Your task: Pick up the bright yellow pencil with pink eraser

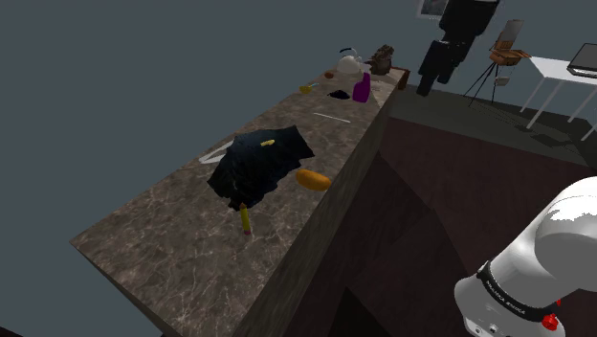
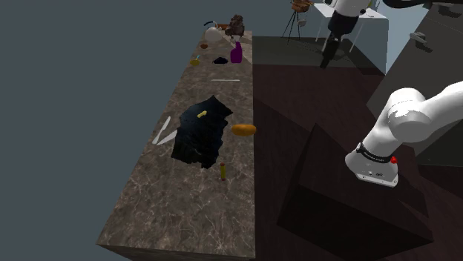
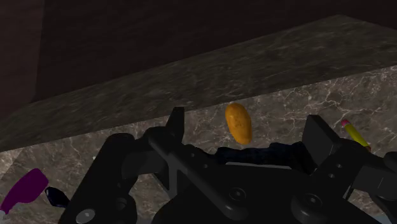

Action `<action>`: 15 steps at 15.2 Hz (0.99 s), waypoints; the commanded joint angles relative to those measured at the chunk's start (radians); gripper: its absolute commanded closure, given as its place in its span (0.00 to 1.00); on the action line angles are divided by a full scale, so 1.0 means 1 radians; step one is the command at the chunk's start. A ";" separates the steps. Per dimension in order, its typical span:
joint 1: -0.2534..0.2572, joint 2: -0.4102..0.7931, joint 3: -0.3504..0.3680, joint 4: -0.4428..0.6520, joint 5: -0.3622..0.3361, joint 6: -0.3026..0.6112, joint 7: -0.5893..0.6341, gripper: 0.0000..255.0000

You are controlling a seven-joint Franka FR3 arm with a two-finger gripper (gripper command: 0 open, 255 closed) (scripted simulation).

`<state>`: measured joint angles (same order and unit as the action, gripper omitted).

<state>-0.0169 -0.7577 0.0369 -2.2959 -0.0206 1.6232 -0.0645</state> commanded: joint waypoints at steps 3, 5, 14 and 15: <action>0.003 0.064 0.033 0.017 0.028 0.006 0.056 0.00; 0.006 0.132 0.064 0.039 0.055 0.012 0.112 0.00; 0.022 0.467 0.178 0.184 0.154 0.038 0.349 0.00; 0.024 0.507 0.188 0.204 0.163 0.040 0.374 0.00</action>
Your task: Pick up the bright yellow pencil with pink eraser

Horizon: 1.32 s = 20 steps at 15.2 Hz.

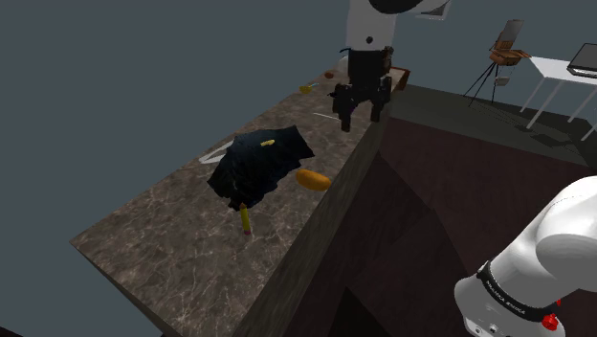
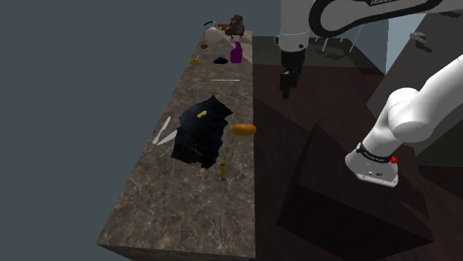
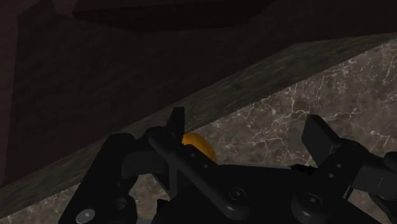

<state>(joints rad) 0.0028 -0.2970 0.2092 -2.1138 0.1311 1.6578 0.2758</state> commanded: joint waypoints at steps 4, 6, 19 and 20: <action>0.019 0.209 0.048 0.115 0.043 0.012 0.132 0.00; 0.028 0.292 0.060 0.166 0.057 0.014 0.179 0.00; 0.117 0.858 0.091 0.613 0.146 -0.028 0.445 0.00; 0.126 0.905 0.092 0.658 0.153 -0.037 0.463 0.00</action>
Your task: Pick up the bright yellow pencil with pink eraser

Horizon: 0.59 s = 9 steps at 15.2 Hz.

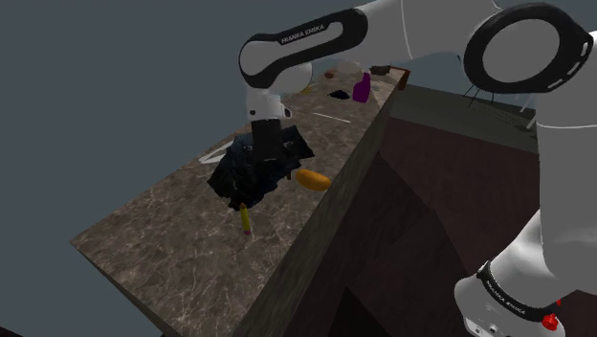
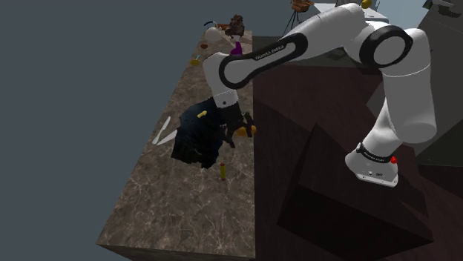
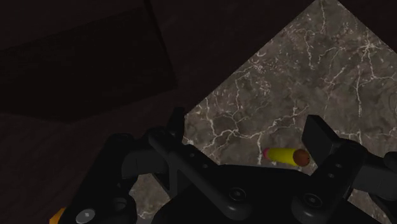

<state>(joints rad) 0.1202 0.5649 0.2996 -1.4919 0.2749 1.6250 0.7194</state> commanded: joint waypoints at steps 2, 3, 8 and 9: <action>0.025 0.138 0.003 0.134 0.025 -0.025 0.058 0.00; 0.034 0.188 0.004 0.187 0.033 -0.037 0.077 0.00; 0.089 0.476 0.013 0.535 0.070 -0.132 0.185 0.00; 0.091 0.487 0.014 0.550 0.071 -0.137 0.189 0.00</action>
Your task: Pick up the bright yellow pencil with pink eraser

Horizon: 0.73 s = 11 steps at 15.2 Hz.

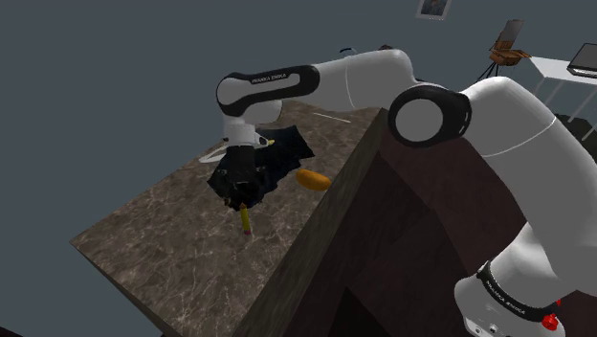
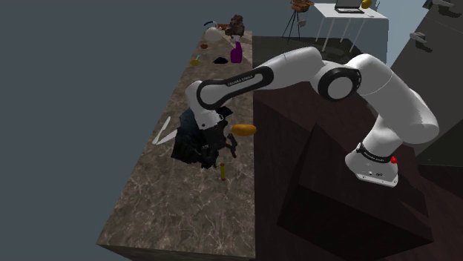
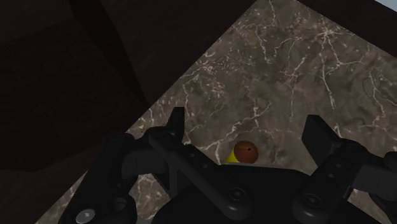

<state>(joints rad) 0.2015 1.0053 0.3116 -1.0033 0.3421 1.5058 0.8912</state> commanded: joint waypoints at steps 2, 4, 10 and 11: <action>0.012 0.060 0.000 0.061 0.001 -0.005 0.009 0.00; 0.013 0.075 -0.003 0.061 -0.001 0.007 0.002 0.00; 0.017 0.103 -0.007 0.064 -0.005 0.029 -0.011 1.00; 0.016 0.102 -0.007 0.061 -0.004 0.031 -0.012 1.00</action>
<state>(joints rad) 0.2179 1.1064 0.3051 -0.9425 0.3378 1.5358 0.8796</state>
